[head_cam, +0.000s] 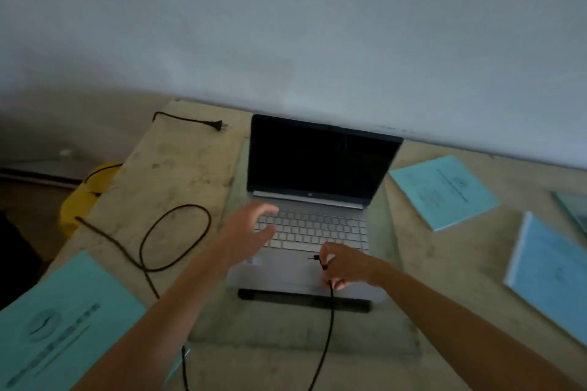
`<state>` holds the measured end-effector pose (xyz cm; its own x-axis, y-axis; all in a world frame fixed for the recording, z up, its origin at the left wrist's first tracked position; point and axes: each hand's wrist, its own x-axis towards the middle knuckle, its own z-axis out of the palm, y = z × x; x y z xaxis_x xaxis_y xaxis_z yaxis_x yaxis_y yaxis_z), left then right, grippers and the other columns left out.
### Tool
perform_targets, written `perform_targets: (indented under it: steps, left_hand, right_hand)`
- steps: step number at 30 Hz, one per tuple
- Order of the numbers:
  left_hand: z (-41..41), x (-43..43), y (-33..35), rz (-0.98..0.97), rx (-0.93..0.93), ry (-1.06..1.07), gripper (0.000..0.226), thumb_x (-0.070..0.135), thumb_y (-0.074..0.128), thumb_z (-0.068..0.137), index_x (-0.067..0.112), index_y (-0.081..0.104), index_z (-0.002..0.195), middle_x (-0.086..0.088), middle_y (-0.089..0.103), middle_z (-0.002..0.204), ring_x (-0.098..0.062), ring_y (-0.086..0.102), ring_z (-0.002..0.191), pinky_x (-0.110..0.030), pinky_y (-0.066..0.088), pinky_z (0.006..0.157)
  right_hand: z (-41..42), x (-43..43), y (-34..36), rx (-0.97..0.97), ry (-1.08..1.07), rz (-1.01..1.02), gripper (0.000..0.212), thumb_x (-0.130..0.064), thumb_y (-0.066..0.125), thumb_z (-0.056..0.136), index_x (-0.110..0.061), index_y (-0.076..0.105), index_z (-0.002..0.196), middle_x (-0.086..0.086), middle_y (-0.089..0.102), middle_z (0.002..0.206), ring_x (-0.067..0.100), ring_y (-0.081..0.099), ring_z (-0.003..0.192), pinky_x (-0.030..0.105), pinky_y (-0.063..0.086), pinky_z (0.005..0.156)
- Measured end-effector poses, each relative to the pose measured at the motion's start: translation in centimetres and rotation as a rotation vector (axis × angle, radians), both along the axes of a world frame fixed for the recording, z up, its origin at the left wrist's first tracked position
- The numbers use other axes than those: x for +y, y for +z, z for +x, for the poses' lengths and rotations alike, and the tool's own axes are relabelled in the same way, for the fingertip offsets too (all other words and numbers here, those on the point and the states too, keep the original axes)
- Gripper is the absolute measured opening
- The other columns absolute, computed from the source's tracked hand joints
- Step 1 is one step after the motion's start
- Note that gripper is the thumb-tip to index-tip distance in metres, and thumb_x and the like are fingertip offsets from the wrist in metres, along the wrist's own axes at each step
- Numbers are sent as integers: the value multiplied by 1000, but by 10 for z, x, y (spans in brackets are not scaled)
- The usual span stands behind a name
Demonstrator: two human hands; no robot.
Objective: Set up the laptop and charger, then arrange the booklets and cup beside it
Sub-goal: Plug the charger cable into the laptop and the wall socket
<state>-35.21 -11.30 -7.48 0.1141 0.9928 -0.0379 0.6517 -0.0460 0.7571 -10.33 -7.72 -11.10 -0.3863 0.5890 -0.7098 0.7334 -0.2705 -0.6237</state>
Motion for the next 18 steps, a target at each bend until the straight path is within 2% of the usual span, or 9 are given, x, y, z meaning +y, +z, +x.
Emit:
perform_targets:
  steps: [4, 7, 11, 14, 18]
  left_hand:
    - [59, 15, -9, -44, 3, -85, 40, 27, 57, 88, 20, 52, 127, 0, 52, 134, -13, 47, 123, -29, 36, 103]
    - [100, 20, -22, -99, 33, -137, 47, 36, 57, 85, 28, 46, 131, 6, 47, 138, -10, 43, 126, -30, 35, 103]
    - [142, 32, -40, -167, 28, -140, 56, 35, 59, 84, 28, 39, 136, 5, 43, 141, -10, 41, 127, -28, 35, 101]
    - [161, 43, -50, -199, 34, -123, 61, 34, 60, 84, 25, 35, 139, 3, 41, 141, -12, 44, 125, -27, 37, 99]
    - [174, 62, -65, -173, 100, -115, 62, 30, 63, 83, 21, 35, 138, 1, 42, 139, -12, 40, 126, -25, 34, 101]
  right_hand:
    - [67, -3, 1, -49, -142, -6, 38, -4, 58, 90, -20, 39, 118, 9, 66, 82, 21, 61, 69, 28, 58, 66]
    - [99, 4, -3, 28, -377, 16, 44, -2, 54, 92, -23, 40, 127, 7, 64, 80, 17, 57, 63, 25, 53, 57]
    - [123, 30, -16, 92, -713, 90, 32, -3, 45, 96, -14, 50, 125, 8, 60, 74, 17, 54, 59, 23, 45, 50]
    - [131, 51, -29, 142, -779, 118, 27, -6, 46, 97, -10, 53, 123, 9, 60, 72, 18, 53, 55, 21, 44, 47]
    - [136, 85, -54, 105, -788, 245, 24, -7, 47, 96, -14, 60, 116, 6, 63, 70, 16, 56, 55, 25, 50, 51]
